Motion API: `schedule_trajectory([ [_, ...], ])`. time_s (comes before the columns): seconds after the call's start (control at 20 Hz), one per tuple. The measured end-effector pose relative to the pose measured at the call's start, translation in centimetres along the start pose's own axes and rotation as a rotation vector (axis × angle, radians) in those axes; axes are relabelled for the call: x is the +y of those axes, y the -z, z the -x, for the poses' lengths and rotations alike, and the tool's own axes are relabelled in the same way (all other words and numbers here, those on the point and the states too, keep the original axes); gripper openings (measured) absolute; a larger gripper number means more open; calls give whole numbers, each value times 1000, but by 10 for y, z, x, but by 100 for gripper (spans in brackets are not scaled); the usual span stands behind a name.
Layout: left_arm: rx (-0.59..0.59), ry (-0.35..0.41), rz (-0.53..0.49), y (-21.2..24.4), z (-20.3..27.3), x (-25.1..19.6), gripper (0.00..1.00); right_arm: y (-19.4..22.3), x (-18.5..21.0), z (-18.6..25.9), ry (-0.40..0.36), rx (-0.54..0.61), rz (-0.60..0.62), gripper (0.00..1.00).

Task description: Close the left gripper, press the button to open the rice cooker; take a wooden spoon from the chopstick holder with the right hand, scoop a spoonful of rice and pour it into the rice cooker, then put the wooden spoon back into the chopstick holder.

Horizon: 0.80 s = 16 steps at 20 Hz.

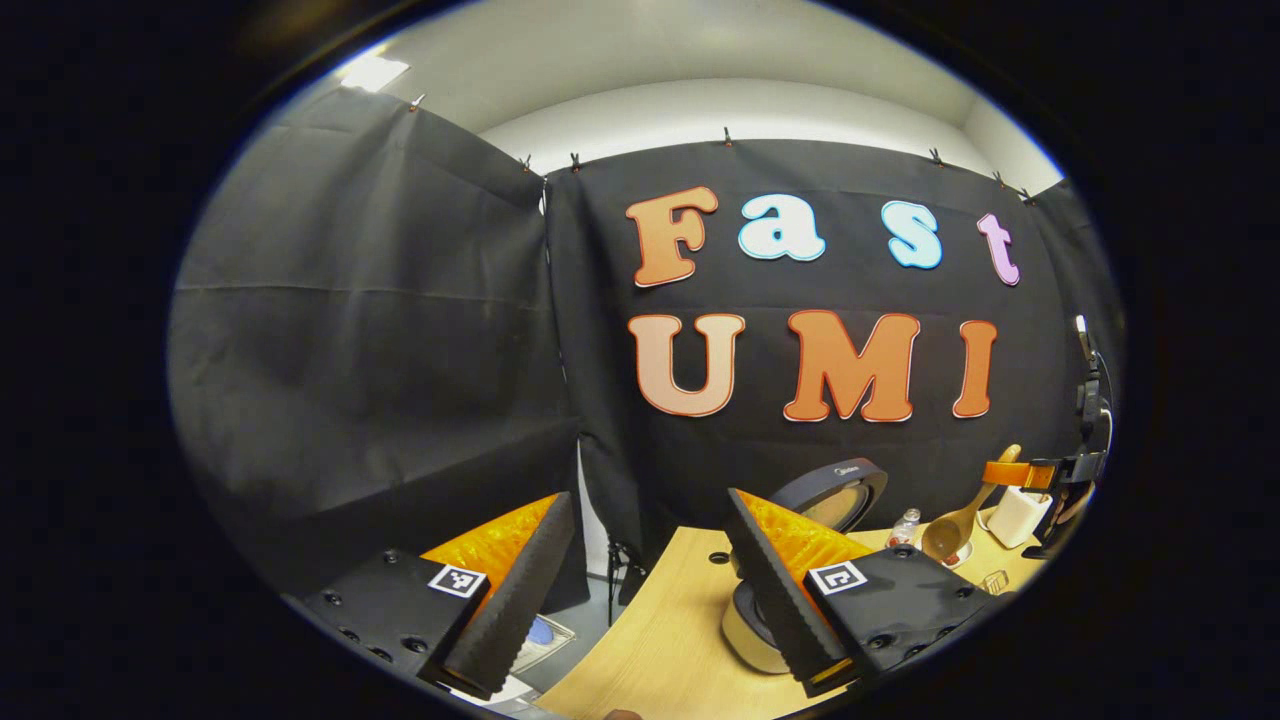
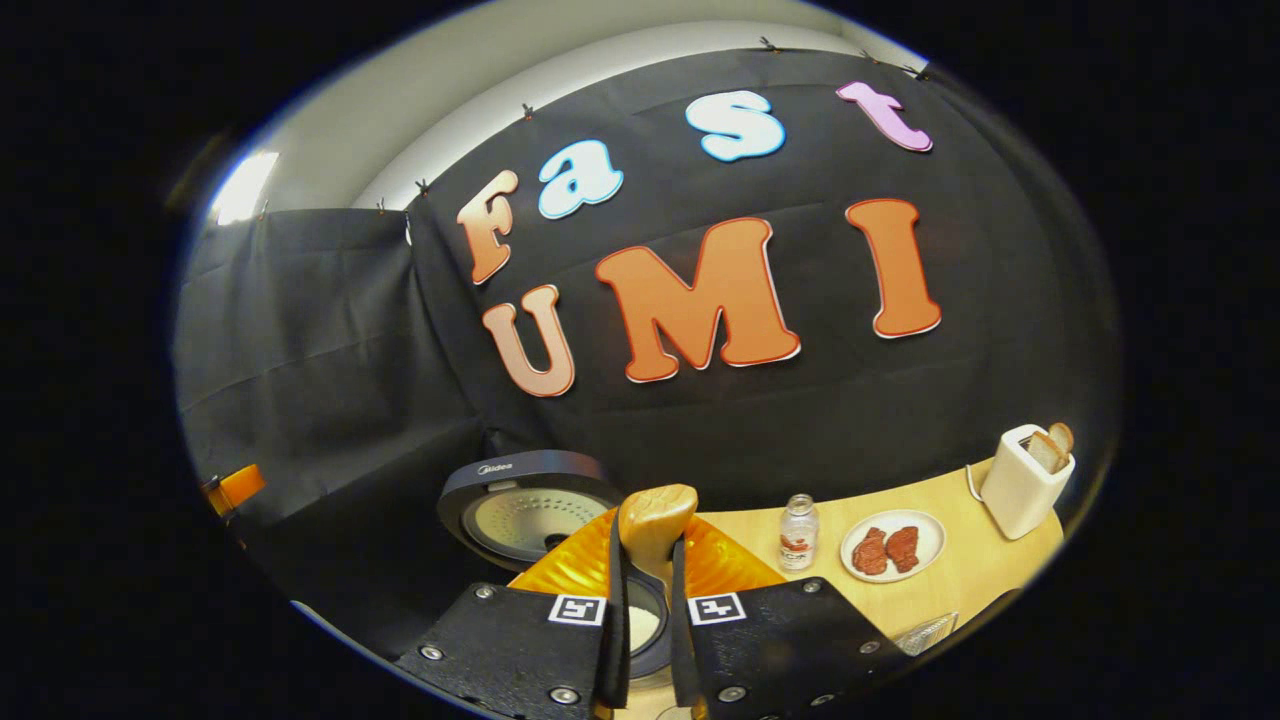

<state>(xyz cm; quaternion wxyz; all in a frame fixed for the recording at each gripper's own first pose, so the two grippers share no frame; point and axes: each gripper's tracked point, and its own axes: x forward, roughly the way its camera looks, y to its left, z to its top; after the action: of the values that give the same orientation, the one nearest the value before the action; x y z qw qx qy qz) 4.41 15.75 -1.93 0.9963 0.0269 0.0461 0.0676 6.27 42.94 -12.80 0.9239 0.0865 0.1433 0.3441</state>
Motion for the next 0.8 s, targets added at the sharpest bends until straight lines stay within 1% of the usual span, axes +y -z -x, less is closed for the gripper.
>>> schedule_trajectory([
  [0.15,-10,8,-13,-6,-3,-9,100,-9,-37,24,52,-17,-21,16],
  [0.45,-16,24,-21,-10,-6,-24,100,-14,-109,74,186,-38,-48,16],
  [0.6,-23,31,-29,-15,-5,-32,100,-4,-139,92,233,-31,-76,16],
  [0.8,-38,26,-18,-18,-1,-43,100,19,-178,107,290,-10,-107,16],
])
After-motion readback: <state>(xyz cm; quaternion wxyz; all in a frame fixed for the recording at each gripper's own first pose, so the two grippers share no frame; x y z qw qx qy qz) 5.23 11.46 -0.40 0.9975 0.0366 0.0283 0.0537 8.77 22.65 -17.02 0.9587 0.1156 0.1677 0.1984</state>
